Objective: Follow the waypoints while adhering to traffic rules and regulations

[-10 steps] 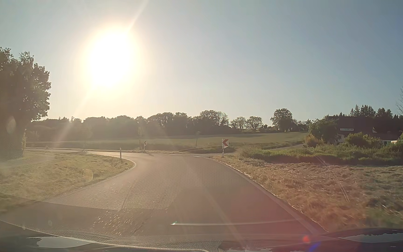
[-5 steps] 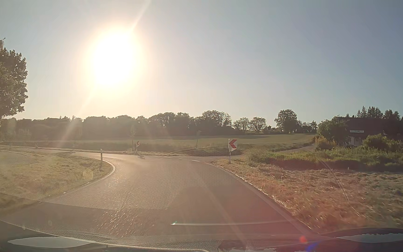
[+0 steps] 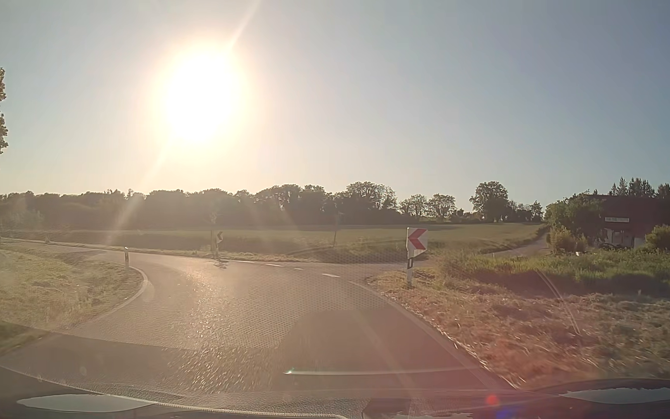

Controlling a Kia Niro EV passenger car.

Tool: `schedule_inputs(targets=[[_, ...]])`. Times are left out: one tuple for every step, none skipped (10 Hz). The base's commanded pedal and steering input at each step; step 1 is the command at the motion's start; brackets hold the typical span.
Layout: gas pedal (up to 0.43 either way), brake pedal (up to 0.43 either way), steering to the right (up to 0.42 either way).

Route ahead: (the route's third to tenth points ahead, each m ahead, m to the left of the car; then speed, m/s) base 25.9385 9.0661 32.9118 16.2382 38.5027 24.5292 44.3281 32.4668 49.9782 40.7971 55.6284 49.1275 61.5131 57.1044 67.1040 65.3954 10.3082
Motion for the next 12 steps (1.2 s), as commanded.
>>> schedule_inputs(targets=[[0.000, 0.000, -0.051], [0.000, 0.000, -0.057], [0.000, 0.000, -0.064], [0.000, 0.000, -0.074], [0.000, 0.000, -0.082], [0.000, 0.000, -0.094], [0.000, 0.000, -0.106], [0.008, 0.000, -0.117], [0.028, 0.000, -0.123], [0.059, 0.000, -0.126], [0.079, 0.000, -0.134], [0.087, 0.000, -0.143]])
